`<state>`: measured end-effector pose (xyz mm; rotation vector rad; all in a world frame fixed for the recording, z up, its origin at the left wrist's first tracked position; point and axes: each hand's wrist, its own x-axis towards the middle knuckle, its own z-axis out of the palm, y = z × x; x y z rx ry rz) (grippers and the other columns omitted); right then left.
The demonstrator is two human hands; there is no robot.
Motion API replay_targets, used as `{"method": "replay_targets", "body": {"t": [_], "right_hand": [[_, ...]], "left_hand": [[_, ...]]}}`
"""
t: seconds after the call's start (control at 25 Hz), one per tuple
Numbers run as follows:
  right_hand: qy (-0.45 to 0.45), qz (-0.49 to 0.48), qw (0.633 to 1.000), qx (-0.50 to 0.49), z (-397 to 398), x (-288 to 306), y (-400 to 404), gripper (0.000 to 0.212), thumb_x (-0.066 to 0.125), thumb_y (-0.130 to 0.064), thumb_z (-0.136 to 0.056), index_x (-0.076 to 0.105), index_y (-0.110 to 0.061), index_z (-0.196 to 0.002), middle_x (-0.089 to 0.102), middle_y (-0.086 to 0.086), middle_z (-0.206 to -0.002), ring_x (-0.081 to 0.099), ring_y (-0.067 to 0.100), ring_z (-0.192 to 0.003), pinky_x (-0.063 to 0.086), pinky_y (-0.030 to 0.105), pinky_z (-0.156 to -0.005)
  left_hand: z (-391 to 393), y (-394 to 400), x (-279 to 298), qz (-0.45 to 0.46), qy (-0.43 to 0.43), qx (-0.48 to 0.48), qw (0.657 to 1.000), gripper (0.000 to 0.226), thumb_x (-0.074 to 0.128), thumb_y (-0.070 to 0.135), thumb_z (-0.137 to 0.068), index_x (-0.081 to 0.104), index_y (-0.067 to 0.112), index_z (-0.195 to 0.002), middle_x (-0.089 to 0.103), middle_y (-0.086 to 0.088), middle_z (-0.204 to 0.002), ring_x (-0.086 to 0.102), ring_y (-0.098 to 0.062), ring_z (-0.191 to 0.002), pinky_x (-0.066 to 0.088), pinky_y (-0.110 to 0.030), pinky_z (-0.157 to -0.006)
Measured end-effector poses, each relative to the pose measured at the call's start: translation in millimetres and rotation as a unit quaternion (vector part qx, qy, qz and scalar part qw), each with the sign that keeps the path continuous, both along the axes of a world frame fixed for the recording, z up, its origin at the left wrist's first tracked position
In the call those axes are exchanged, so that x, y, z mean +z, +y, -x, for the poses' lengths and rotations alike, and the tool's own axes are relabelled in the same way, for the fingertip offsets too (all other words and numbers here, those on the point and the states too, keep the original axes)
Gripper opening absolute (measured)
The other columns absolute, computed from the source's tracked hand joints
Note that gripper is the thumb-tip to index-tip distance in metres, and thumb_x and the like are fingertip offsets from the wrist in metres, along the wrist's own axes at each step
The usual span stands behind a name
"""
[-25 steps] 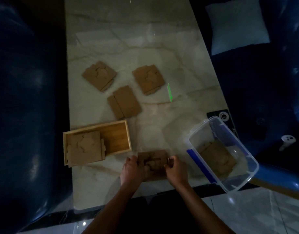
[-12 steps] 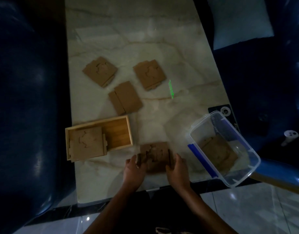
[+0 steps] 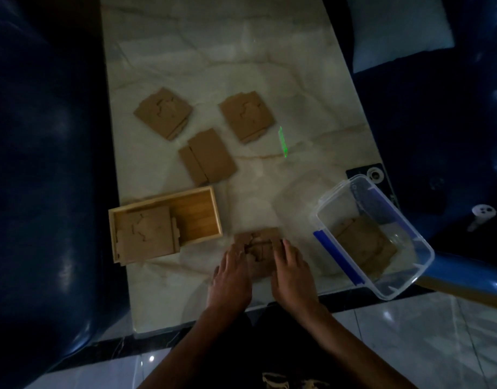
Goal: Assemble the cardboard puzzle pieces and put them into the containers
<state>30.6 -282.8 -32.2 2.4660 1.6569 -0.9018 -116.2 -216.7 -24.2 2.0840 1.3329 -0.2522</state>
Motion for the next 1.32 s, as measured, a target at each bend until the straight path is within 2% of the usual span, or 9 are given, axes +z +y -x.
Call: {"method": "replay_targets", "body": {"t": [0.12,0.24,0.32,0.4,0.52,0.72,0.92,1.12,1.32], "right_hand": [[0.010,0.048,0.996,0.069,11.0,-1.2,-0.3,0.075,0.062,-0.019,-0.082,0.032,0.000,-0.148,0.014,0.024,-0.161,0.027,0.040,-0.145,0.045,0.050,-0.103],[0.033,0.127,0.988,0.079,16.5,-0.5,4.9,0.075,0.047,-0.023,-0.094,0.008,-0.001,-0.154,-0.013,0.022,-0.162,-0.004,0.037,-0.151,0.025,0.050,-0.117],[0.023,0.151,0.985,0.081,18.7,3.0,11.4,0.074,0.045,-0.022,-0.096,0.004,0.000,-0.154,-0.017,0.022,-0.161,-0.008,0.037,-0.150,0.020,0.049,-0.117],[0.013,0.169,0.982,0.083,20.0,5.1,18.1,0.073,0.046,-0.021,-0.096,0.007,0.002,-0.153,-0.014,0.023,-0.162,-0.004,0.038,-0.150,0.022,0.050,-0.116],[-0.006,0.184,0.979,0.089,18.9,12.3,30.6,0.070,0.054,-0.029,-0.093,0.027,0.001,-0.150,-0.001,0.024,-0.163,0.009,0.040,-0.147,0.031,0.049,-0.112],[-0.016,0.206,0.973,0.097,17.6,27.1,50.5,0.062,0.055,-0.033,-0.090,0.041,-0.003,-0.144,0.019,0.029,-0.158,0.023,0.039,-0.143,0.033,0.045,-0.109],[-0.005,0.166,0.981,0.098,10.4,32.3,69.8,0.037,0.053,-0.028,-0.089,0.061,-0.015,-0.123,0.063,0.014,-0.127,0.056,0.033,-0.119,0.049,0.038,-0.094],[-0.011,0.164,0.983,0.083,-1.3,32.1,103.6,0.034,0.053,-0.031,-0.092,0.062,-0.017,-0.121,0.065,0.010,-0.122,0.061,0.032,-0.113,0.050,0.040,-0.090],[0.004,0.134,0.987,0.093,-9.5,36.7,140.4,0.035,0.048,-0.039,-0.093,0.060,-0.014,-0.113,0.067,0.013,-0.111,0.064,0.032,-0.103,0.051,0.037,-0.084]], "left_hand": [[-3.3,-2.5,-1.9,0.029,0.044,-0.051,0.997,0.073,0.049,0.012,-0.087,0.015,0.019,-0.153,0.002,-0.004,-0.164,0.006,-0.021,-0.151,0.024,-0.040,-0.119],[-1.1,-1.4,-6.1,0.089,0.070,-0.068,0.991,0.082,0.052,0.014,-0.088,0.005,0.020,-0.155,-0.011,-0.002,-0.164,-0.003,-0.021,-0.151,0.031,-0.044,-0.117],[0.8,-0.7,-7.6,0.109,0.086,-0.090,0.986,0.085,0.056,0.020,-0.090,0.002,0.017,-0.155,-0.019,-0.004,-0.163,-0.008,-0.022,-0.151,0.033,-0.046,-0.115],[0.0,-0.1,-6.9,0.110,0.102,-0.104,0.983,0.085,0.057,0.026,-0.091,0.001,0.014,-0.155,-0.020,-0.006,-0.162,-0.008,-0.024,-0.151,0.031,-0.049,-0.116],[-5.1,5.1,-3.0,0.102,0.106,-0.107,0.983,0.081,0.056,0.029,-0.091,0.008,0.013,-0.155,-0.014,-0.007,-0.164,-0.002,-0.024,-0.151,0.033,-0.049,-0.114],[-8.6,23.5,4.0,0.107,0.087,-0.107,0.985,0.067,0.051,0.038,-0.092,0.023,0.024,-0.152,0.000,-0.005,-0.164,0.024,-0.028,-0.145,0.041,-0.051,-0.106],[-8.0,52.0,7.4,0.148,0.051,-0.096,0.983,0.056,0.038,0.047,-0.091,0.043,0.025,-0.142,0.039,-0.006,-0.150,0.055,-0.026,-0.118,0.050,-0.041,-0.095],[-7.2,80.3,22.7,0.156,0.050,-0.058,0.985,0.036,0.037,0.032,-0.100,0.058,0.015,-0.124,0.060,-0.016,-0.129,0.058,-0.031,-0.116,0.045,-0.035,-0.090],[4.7,111.7,25.7,0.133,0.032,-0.029,0.990,0.032,0.047,0.035,-0.097,0.066,0.017,-0.116,0.069,-0.009,-0.117,0.065,-0.025,-0.104,0.050,-0.030,-0.081]]}}
